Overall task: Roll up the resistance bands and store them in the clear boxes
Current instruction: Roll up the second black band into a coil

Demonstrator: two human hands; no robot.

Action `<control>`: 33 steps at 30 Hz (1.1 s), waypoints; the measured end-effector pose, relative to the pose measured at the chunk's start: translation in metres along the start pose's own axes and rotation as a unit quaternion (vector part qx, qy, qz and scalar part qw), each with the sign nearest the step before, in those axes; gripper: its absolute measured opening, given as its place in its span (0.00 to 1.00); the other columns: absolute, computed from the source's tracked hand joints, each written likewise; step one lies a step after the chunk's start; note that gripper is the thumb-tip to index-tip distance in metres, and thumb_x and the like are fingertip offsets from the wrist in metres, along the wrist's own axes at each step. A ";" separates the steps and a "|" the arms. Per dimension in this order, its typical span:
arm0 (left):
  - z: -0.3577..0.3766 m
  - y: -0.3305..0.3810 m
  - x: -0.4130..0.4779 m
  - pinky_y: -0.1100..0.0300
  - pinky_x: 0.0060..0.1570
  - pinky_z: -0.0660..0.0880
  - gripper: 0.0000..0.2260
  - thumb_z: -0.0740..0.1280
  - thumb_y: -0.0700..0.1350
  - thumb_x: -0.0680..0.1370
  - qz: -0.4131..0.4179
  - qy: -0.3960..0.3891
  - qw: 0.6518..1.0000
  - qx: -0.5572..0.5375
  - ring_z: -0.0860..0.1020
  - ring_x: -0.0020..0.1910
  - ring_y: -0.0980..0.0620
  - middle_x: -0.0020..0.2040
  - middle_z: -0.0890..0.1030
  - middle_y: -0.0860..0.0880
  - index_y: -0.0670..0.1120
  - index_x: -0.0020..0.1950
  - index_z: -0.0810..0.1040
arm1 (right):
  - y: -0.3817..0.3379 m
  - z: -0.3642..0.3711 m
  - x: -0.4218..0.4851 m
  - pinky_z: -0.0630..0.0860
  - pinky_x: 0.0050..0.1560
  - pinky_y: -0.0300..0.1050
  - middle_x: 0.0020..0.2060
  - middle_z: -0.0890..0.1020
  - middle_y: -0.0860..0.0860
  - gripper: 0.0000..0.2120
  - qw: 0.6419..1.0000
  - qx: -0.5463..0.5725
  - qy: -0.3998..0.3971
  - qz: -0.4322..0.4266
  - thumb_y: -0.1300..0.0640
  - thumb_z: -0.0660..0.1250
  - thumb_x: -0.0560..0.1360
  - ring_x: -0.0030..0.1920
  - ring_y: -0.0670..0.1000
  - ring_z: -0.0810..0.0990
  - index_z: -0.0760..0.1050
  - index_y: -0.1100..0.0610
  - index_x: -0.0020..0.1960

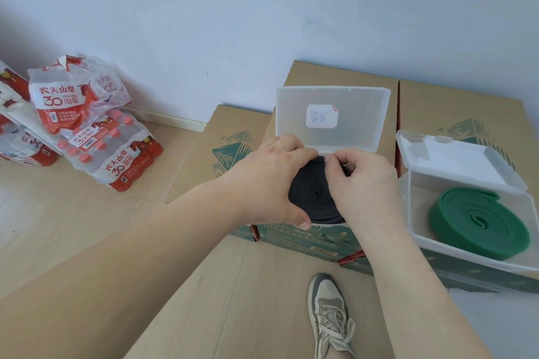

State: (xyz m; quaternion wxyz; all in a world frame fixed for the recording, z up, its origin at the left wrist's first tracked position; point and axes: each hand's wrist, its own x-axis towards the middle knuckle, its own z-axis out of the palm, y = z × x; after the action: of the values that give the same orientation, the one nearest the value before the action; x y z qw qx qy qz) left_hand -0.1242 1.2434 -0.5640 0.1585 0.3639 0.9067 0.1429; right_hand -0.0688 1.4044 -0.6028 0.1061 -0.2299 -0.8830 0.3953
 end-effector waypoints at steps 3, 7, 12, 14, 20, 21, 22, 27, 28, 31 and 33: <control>0.000 -0.001 0.003 0.51 0.67 0.71 0.45 0.81 0.62 0.63 0.006 -0.011 1.000 0.015 0.66 0.67 0.50 0.65 0.68 0.54 0.54 0.76 0.67 | 0.000 -0.001 -0.001 0.82 0.40 0.55 0.37 0.84 0.46 0.11 1.000 -0.023 -0.002 -0.006 0.49 0.65 0.80 0.43 0.55 0.82 0.83 0.49 0.43; -0.001 -0.001 0.004 0.53 0.66 0.71 0.44 0.79 0.64 0.66 0.017 -0.018 0.998 0.057 0.63 0.66 0.50 0.64 0.66 0.53 0.53 0.77 0.67 | -0.001 0.001 0.001 0.82 0.41 0.55 0.39 0.85 0.49 0.10 0.999 -0.040 0.017 -0.013 0.49 0.67 0.80 0.44 0.56 0.82 0.85 0.49 0.44; -0.005 0.003 0.005 0.52 0.62 0.73 0.33 0.75 0.65 0.69 0.032 -0.025 0.992 0.120 0.68 0.64 0.48 0.63 0.73 0.51 0.50 0.67 0.73 | 0.000 0.004 -0.002 0.77 0.44 0.50 0.47 0.78 0.50 0.06 0.995 -0.031 0.083 -0.044 0.50 0.71 0.79 0.44 0.53 0.78 0.83 0.51 0.46; -0.006 0.003 0.003 0.51 0.60 0.74 0.28 0.75 0.65 0.70 0.032 -0.023 0.993 0.115 0.71 0.61 0.48 0.58 0.77 0.52 0.51 0.61 0.73 | 0.000 0.002 -0.001 0.73 0.43 0.47 0.48 0.74 0.51 0.07 0.994 -0.040 0.095 -0.039 0.51 0.73 0.78 0.44 0.53 0.75 0.83 0.53 0.44; -0.007 0.007 0.004 0.51 0.53 0.76 0.26 0.74 0.64 0.71 0.008 -0.026 0.995 0.092 0.76 0.56 0.47 0.56 0.75 0.51 0.51 0.60 0.74 | -0.003 0.000 0.001 0.70 0.48 0.49 0.48 0.73 0.52 0.07 0.982 -0.163 0.058 -0.070 0.56 0.70 0.79 0.54 0.56 0.70 0.86 0.55 0.49; -0.007 0.009 0.004 0.54 0.51 0.74 0.25 0.71 0.65 0.73 0.002 -0.027 0.996 0.087 0.76 0.55 0.47 0.56 0.75 0.51 0.51 0.61 0.74 | -0.003 -0.001 0.000 0.68 0.49 0.48 0.48 0.73 0.51 0.08 0.980 -0.175 0.050 -0.080 0.57 0.69 0.80 0.53 0.55 0.68 0.87 0.56 0.50; -0.007 0.010 0.005 0.55 0.48 0.72 0.24 0.69 0.66 0.74 -0.004 -0.027 0.996 0.086 0.76 0.55 0.48 0.57 0.74 0.51 0.50 0.61 0.74 | -0.003 -0.005 0.001 0.65 0.49 0.47 0.48 0.72 0.51 0.08 0.979 -0.182 0.037 -0.089 0.57 0.68 0.80 0.52 0.53 0.65 0.87 0.56 0.51; 0.000 0.012 0.010 0.54 0.47 0.71 0.26 0.68 0.66 0.75 -0.017 -0.034 0.991 0.126 0.74 0.56 0.48 0.59 0.71 0.50 0.50 0.64 0.73 | 0.000 -0.032 -0.007 0.67 0.58 0.48 0.59 0.67 0.50 0.16 0.959 -0.223 -0.128 -0.117 0.56 0.69 0.79 0.63 0.52 0.61 0.79 0.54 0.65; 0.000 0.012 0.012 0.54 0.46 0.71 0.26 0.69 0.66 0.75 -0.020 -0.037 0.991 0.129 0.75 0.56 0.48 0.59 0.71 0.50 0.50 0.64 0.73 | 0.000 -0.038 -0.009 0.68 0.62 0.50 0.64 0.66 0.50 0.21 0.954 -0.225 -0.163 -0.114 0.54 0.70 0.78 0.66 0.52 0.59 0.74 0.52 0.71; -0.004 0.011 0.015 0.50 0.48 0.77 0.26 0.71 0.66 0.73 -0.018 -0.040 0.990 0.136 0.77 0.54 0.46 0.59 0.72 0.50 0.50 0.62 0.74 | -0.004 -0.049 -0.007 0.65 0.69 0.49 0.72 0.59 0.49 0.34 0.939 -0.233 -0.235 -0.097 0.51 0.72 0.78 0.72 0.51 0.55 0.61 0.50 0.80; -0.005 0.010 0.015 0.47 0.49 0.78 0.27 0.72 0.65 0.72 -0.012 -0.037 0.991 0.128 0.78 0.53 0.46 0.57 0.72 0.51 0.53 0.64 0.74 | -0.008 -0.049 -0.004 0.64 0.71 0.48 0.72 0.58 0.49 0.35 0.933 -0.240 -0.251 -0.091 0.51 0.73 0.78 0.73 0.53 0.55 0.61 0.52 0.80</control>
State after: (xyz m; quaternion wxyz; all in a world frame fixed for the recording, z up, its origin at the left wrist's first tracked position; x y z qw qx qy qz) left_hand -0.1303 1.2604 -0.5585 0.1463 0.3750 0.9154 0.0102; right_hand -0.0501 1.4299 -0.5641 -0.1418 -0.0610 -0.9665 0.2049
